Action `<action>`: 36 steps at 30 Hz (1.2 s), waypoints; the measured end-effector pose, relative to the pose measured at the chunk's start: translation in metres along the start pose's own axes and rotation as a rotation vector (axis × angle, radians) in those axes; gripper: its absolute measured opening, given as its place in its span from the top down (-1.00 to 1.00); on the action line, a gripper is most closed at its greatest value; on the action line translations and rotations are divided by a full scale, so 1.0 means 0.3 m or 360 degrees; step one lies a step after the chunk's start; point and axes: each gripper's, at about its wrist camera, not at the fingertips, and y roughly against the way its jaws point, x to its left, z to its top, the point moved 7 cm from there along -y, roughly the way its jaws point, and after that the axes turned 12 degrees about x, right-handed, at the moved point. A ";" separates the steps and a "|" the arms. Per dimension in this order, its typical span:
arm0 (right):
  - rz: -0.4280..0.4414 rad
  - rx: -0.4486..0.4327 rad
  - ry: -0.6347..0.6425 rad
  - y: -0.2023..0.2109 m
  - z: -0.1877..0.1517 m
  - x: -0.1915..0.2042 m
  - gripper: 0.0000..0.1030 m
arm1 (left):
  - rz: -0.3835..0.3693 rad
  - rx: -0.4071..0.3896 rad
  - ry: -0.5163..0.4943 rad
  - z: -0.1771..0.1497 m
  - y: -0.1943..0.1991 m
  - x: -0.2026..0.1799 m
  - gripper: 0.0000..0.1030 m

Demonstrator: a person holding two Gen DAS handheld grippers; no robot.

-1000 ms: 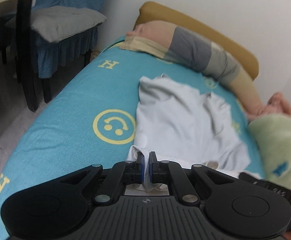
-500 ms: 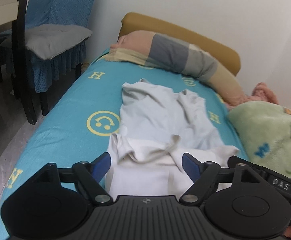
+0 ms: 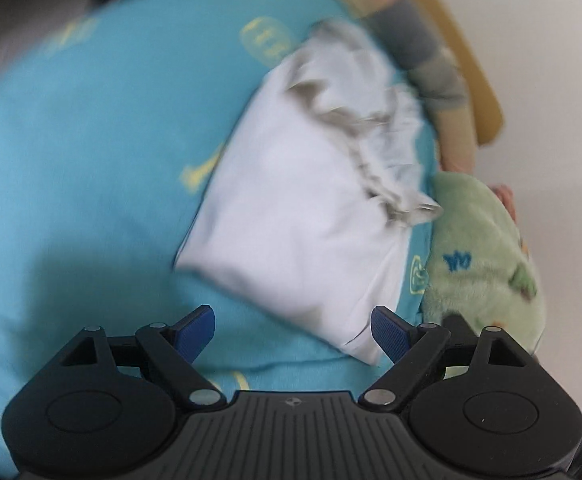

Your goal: Fold clothes

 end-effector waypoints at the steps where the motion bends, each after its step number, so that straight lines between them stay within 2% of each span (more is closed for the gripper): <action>1: 0.0048 0.0029 -0.0083 -0.009 -0.014 -0.017 -0.49 | -0.0029 0.0009 0.0064 0.005 -0.017 0.021 -0.63; 3: 0.0143 0.0088 -0.0249 -0.035 -0.043 -0.052 -0.49 | -0.0052 -0.0042 0.0155 0.026 -0.035 0.052 -0.52; 6: 0.0267 0.0178 -0.0438 -0.086 -0.094 -0.083 -0.47 | -0.0046 -0.0162 0.0191 0.065 -0.045 0.077 -0.35; 9: 0.0330 0.0252 -0.0529 -0.153 -0.129 -0.087 -0.47 | -0.0059 -0.0257 0.0219 0.093 -0.042 0.090 0.13; 11: 0.0365 0.0282 -0.0562 -0.199 -0.136 -0.083 -0.47 | -0.0071 -0.0299 0.0229 0.100 -0.026 0.089 0.70; 12: 0.0371 0.0270 -0.0571 -0.213 -0.130 -0.083 -0.46 | -0.0090 -0.0324 0.0231 0.102 -0.013 0.085 0.75; 13: 0.0374 0.0249 -0.0578 -0.224 -0.122 -0.083 -0.45 | -0.0109 -0.0349 0.0232 0.104 0.001 0.081 0.79; 16: 0.0342 0.0139 -0.0600 -0.231 -0.085 -0.100 -0.16 | -0.0130 -0.0421 0.0172 0.111 0.051 0.043 0.83; 18: 0.0305 0.0059 -0.0655 -0.217 -0.060 -0.136 0.48 | -0.0147 -0.0462 0.0135 0.110 0.079 0.016 0.84; 20: 0.0279 -0.0011 -0.0718 -0.201 -0.039 -0.174 0.74 | -0.0154 -0.0479 0.0107 0.109 0.099 -0.001 0.85; 24: 0.0263 -0.0133 -0.0796 -0.164 -0.015 -0.216 0.79 | -0.0141 -0.0499 0.0065 0.114 0.105 -0.022 0.85; 28: 0.0248 -0.0175 -0.0776 -0.152 0.003 -0.228 0.80 | -0.0165 -0.0477 0.0114 0.116 0.107 -0.017 0.85; 33: 0.0289 -0.0265 -0.0615 -0.048 0.001 -0.168 0.83 | -0.0230 -0.0525 0.0037 0.115 0.160 -0.076 0.86; 36: 0.0327 -0.0320 -0.0522 0.044 -0.020 -0.122 0.83 | -0.0316 -0.0563 -0.0036 0.088 0.242 -0.138 0.87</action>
